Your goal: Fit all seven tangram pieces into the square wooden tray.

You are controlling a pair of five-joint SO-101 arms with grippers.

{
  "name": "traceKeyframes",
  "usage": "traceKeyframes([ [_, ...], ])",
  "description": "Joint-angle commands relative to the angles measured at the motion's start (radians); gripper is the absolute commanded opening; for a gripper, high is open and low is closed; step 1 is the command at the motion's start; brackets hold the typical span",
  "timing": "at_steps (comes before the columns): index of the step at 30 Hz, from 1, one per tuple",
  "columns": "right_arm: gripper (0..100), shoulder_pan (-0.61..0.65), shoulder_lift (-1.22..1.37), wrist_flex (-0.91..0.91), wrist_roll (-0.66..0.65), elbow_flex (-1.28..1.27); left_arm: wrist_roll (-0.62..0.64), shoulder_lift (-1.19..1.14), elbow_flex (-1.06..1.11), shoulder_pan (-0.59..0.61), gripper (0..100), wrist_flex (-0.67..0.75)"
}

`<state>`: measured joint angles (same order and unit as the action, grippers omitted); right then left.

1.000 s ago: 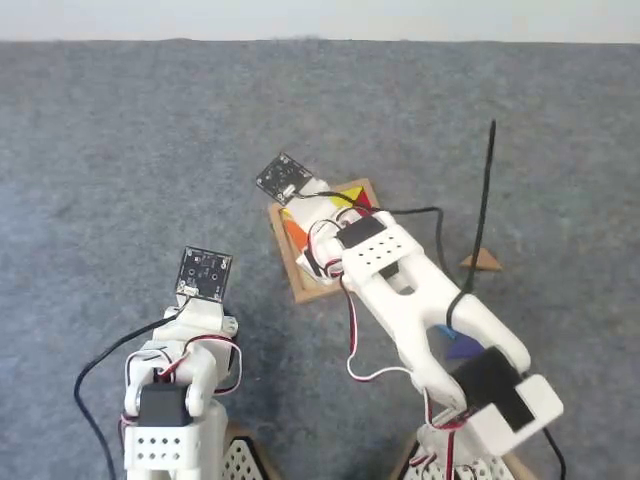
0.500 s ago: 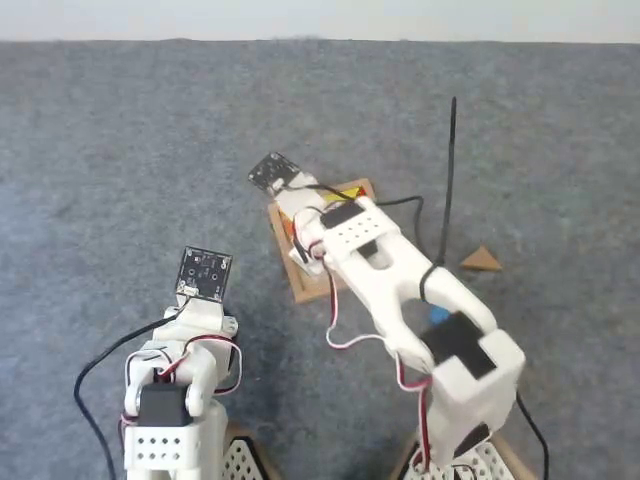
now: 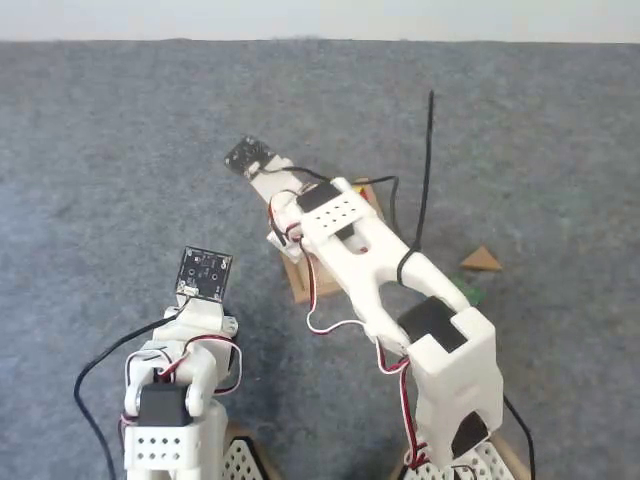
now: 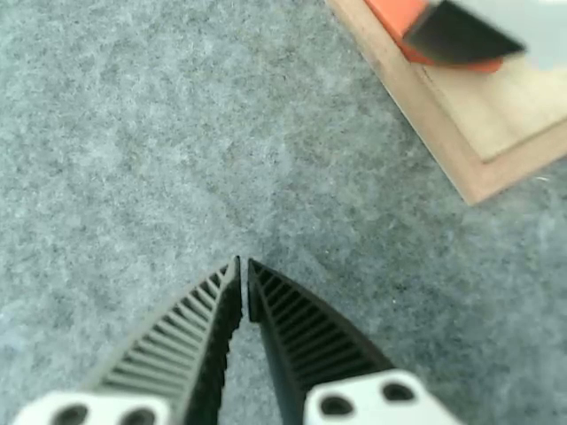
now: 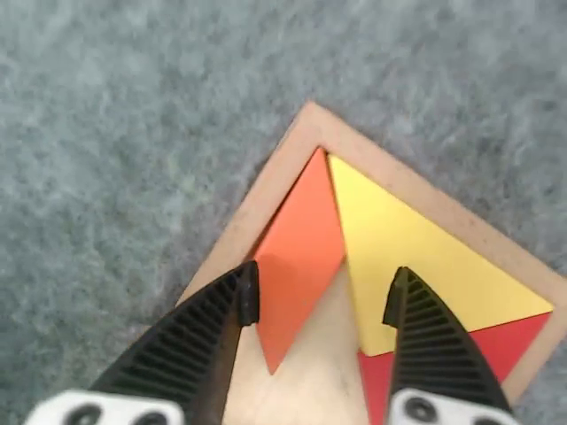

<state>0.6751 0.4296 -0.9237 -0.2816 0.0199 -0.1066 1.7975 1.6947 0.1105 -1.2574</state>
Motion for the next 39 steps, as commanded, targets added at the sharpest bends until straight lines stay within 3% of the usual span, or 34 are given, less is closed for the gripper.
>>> traceKeyframes([
  [1,23.2,-0.002,-0.028,-0.045,0.005,0.089,0.009,0.020,-0.012,0.003,1,-0.005],
  [7,23.2,-0.059,-0.302,-0.242,0.005,0.101,0.009,0.020,-0.012,0.003,1,-0.005],
  [12,23.2,-0.245,-0.588,-0.464,0.006,-0.020,0.009,0.020,-0.012,0.003,1,-0.005],
  [23,23.4,-0.667,-0.762,-0.403,-0.031,-0.480,0.009,0.020,-0.012,0.003,1,-0.005],
  [27,23.5,-0.707,-0.728,-0.366,-0.074,-0.557,0.009,0.020,-0.012,0.003,1,-0.005],
  [31,23.5,-0.688,-0.693,-0.372,-0.245,-0.611,0.009,0.020,-0.012,0.003,1,-0.005],
  [39,23.5,-0.688,-0.648,-0.252,-0.299,-0.683,0.009,0.020,-0.012,0.003,1,-0.005],
])
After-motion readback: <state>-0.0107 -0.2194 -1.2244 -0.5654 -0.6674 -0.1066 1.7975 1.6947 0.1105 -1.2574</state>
